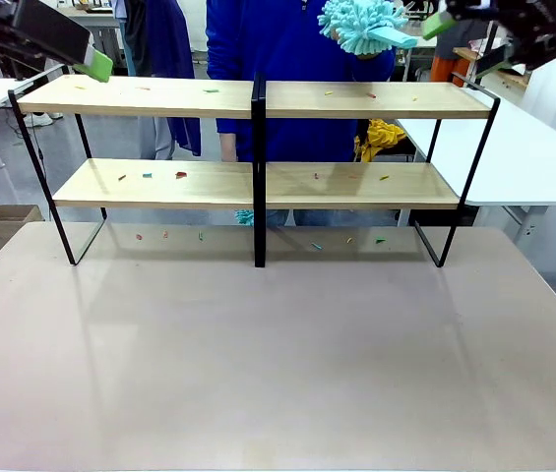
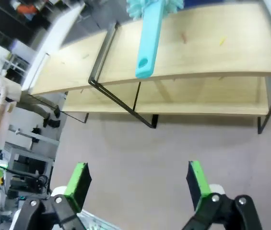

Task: Clean the shelves.
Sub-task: Pick up the Duster when the human hands it over.

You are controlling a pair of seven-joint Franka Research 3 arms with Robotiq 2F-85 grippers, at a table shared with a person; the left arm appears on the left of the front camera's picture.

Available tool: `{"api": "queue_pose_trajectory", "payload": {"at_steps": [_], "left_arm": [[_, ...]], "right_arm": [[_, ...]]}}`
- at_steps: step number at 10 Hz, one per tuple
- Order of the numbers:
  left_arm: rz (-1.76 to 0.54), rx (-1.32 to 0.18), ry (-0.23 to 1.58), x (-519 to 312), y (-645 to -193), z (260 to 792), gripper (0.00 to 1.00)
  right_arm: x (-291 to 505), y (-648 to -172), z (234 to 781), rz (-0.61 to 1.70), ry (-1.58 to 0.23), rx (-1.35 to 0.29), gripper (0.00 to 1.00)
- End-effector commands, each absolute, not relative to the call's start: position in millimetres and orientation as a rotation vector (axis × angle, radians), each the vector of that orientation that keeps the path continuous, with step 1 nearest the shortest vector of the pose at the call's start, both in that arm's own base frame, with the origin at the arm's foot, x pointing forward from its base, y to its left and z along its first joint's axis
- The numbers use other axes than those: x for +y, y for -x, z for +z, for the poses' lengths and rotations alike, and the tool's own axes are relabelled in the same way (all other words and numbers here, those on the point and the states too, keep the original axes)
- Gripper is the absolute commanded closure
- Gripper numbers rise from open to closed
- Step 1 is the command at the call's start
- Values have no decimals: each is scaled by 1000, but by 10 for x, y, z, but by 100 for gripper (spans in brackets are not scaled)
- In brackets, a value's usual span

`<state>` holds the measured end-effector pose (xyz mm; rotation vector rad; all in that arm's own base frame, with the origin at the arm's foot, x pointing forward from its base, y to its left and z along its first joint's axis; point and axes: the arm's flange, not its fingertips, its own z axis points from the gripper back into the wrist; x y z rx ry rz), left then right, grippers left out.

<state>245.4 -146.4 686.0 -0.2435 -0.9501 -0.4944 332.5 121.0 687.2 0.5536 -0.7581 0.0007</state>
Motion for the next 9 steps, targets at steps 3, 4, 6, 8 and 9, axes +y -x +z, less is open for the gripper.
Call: {"api": "queue_pose_trajectory", "payload": {"at_steps": [3,4,6,8,9], "left_arm": [[-497,-955,251,-1457,-2464,6855,0],[-497,-955,251,-1457,-2464,6855,0],[-497,-955,251,-1457,-2464,6855,0],[-497,-955,251,-1457,-2464,6855,0],[-497,-955,251,-1457,-2464,6855,0]], "right_arm": [[1061,-3774,6967,-123,-711,-572,0],[1003,-4088,7014,-139,-796,-508,0],[979,-4759,7006,-227,-839,-433,0],[943,-5308,6885,-293,-907,-383,0],[940,-5537,6798,-327,-928,-372,0]]}}
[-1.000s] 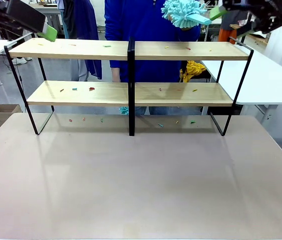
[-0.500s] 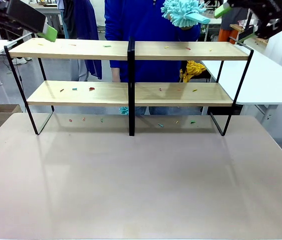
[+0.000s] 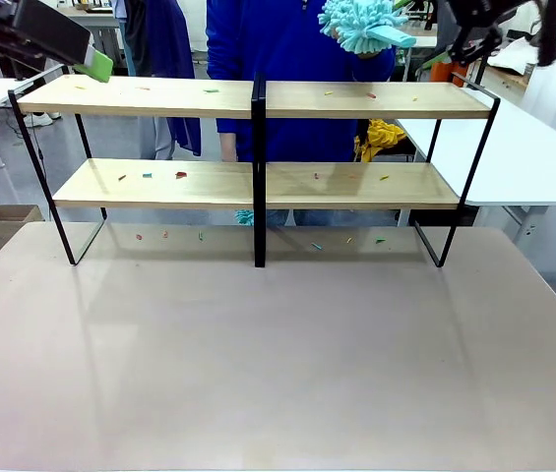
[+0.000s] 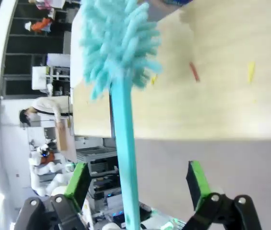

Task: Clean the shelves.
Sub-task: Pick up the Duster when the human hands it over.

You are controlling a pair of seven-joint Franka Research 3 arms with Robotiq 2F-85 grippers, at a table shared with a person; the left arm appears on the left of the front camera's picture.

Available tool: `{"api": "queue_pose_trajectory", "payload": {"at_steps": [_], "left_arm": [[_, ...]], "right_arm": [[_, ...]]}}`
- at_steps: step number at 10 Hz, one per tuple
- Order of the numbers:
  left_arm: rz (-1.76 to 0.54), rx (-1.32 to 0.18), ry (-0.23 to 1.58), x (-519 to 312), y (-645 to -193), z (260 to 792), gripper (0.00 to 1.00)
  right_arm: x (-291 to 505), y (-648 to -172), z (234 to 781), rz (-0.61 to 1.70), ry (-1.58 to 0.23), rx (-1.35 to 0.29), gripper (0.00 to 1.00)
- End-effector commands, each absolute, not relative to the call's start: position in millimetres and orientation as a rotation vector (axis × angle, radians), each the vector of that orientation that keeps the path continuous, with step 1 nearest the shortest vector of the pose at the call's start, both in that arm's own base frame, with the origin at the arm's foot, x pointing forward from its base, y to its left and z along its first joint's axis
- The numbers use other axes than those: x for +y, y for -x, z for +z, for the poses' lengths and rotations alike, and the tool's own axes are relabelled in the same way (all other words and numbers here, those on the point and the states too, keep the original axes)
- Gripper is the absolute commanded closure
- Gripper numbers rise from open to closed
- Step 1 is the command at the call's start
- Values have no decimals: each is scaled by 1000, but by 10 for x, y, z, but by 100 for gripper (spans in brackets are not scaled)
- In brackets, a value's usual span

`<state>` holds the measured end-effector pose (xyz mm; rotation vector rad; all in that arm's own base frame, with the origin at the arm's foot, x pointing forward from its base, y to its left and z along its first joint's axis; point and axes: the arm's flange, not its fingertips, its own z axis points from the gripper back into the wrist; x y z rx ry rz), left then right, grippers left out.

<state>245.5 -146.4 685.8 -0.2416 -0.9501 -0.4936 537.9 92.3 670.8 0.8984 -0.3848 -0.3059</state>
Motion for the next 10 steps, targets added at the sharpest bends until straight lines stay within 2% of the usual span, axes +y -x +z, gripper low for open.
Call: {"api": "queue_pose_trajectory", "payload": {"at_steps": [1,2,7,8,9,10], "left_arm": [[-497,-955,251,-1457,-2464,6855,0],[-497,-955,251,-1457,-2464,6855,0],[-497,-955,251,-1457,-2464,6855,0],[-497,-955,251,-1457,-2464,6855,0],[-497,-955,251,-1457,-2464,6855,0],[-497,-955,251,-1457,-2464,6855,0]], "right_arm": [[936,-5671,6737,-337,-985,-380,0],[914,-5720,6704,-325,-1038,-359,0],[829,-5694,6558,-310,-1085,-293,0],[820,-5673,6550,-319,-1092,-294,54],[812,-5659,6549,-319,-1097,-296,55],[798,-5643,6546,-316,-1102,-297,100]]}}
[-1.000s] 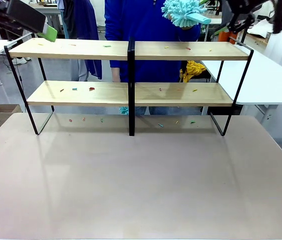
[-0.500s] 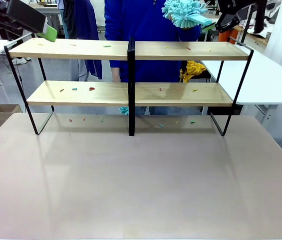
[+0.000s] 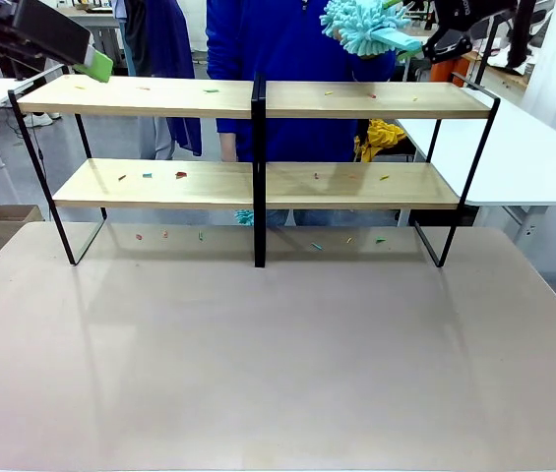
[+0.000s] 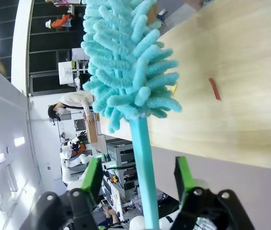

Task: Clean the shelves.
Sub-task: Pick up the Duster when the human hands it over.

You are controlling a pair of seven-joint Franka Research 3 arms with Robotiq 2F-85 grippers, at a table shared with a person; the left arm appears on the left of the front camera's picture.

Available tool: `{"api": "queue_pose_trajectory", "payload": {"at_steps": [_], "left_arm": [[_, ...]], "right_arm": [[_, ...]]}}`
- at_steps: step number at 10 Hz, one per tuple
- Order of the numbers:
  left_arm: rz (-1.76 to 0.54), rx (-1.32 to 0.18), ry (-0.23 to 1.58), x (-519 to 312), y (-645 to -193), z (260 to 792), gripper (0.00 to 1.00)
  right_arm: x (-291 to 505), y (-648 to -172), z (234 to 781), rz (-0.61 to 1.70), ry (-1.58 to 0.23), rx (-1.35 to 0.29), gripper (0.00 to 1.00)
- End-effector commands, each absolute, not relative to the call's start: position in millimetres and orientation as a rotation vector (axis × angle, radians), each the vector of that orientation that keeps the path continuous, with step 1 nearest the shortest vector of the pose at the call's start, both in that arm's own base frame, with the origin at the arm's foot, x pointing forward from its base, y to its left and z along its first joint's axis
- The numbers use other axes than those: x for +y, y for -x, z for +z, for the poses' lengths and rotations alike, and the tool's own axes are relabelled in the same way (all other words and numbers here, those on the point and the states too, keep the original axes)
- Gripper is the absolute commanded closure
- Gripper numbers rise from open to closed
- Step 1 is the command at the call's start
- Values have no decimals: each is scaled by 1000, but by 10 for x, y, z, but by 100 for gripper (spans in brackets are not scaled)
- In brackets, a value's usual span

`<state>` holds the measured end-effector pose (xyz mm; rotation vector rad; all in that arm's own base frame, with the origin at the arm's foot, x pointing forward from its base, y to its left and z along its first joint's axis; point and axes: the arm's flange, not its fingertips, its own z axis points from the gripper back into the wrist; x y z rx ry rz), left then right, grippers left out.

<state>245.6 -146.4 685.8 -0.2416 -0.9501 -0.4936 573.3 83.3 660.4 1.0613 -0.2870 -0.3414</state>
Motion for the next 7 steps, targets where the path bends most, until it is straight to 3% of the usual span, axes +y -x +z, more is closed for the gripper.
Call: {"api": "queue_pose_trajectory", "payload": {"at_steps": [1,2,3,5,7], "left_arm": [[-497,-955,251,-1457,-2464,6855,0],[-497,-955,251,-1457,-2464,6855,0],[-497,-955,251,-1457,-2464,6855,0],[-497,-955,251,-1457,-2464,6855,0],[-497,-955,251,-1457,-2464,6855,0]], "right_arm": [[792,-5640,6543,-316,-1101,-295,100],[785,-5638,6541,-317,-1102,-296,100],[784,-5640,6539,-318,-1103,-294,81],[827,-5641,6504,-296,-1119,-260,100],[882,-5672,6435,-299,-1111,-241,100]]}}
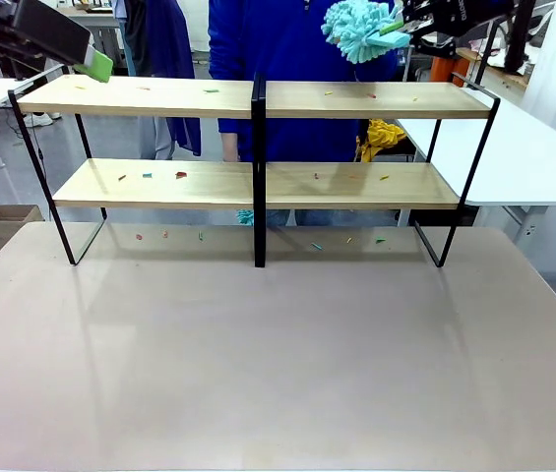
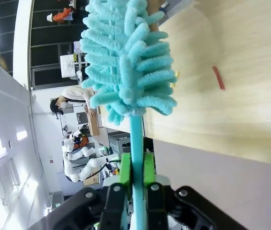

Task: Clean the shelves.
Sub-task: Pick up the Duster when the human hands it over.

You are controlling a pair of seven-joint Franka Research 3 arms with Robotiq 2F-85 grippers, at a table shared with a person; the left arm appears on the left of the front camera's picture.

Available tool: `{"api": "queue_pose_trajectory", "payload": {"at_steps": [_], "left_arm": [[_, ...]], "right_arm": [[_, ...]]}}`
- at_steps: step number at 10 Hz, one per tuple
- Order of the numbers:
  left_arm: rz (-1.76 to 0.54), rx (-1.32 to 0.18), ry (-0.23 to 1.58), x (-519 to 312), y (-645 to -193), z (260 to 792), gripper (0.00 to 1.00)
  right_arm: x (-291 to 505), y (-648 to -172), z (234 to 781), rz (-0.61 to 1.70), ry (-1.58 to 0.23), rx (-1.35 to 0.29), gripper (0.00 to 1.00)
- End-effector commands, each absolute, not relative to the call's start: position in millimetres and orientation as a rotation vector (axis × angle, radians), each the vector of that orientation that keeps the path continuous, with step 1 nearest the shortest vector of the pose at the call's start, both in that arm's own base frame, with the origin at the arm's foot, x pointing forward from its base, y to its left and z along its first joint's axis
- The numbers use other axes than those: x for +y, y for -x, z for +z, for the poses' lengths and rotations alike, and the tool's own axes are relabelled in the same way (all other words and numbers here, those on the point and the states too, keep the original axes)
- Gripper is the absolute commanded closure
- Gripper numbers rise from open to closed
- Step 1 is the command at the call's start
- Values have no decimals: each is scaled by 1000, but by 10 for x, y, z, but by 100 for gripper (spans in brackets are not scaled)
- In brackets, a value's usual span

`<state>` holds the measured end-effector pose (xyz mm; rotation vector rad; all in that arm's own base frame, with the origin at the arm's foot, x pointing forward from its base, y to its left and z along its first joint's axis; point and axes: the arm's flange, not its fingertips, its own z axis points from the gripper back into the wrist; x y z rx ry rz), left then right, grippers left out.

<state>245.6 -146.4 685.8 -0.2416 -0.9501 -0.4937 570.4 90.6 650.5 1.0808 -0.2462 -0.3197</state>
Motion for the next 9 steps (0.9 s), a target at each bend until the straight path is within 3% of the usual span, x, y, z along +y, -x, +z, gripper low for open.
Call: {"api": "queue_pose_trajectory", "payload": {"at_steps": [1,6,9], "left_arm": [[-497,-955,251,-1457,-2464,6855,0],[-497,-955,251,-1457,-2464,6855,0],[-497,-955,251,-1457,-2464,6855,0]], "right_arm": [[853,-5674,6431,-311,-1124,-248,100],[779,-5412,6648,-209,-1111,-279,100],[391,-4169,7272,121,-963,-335,100]]}}
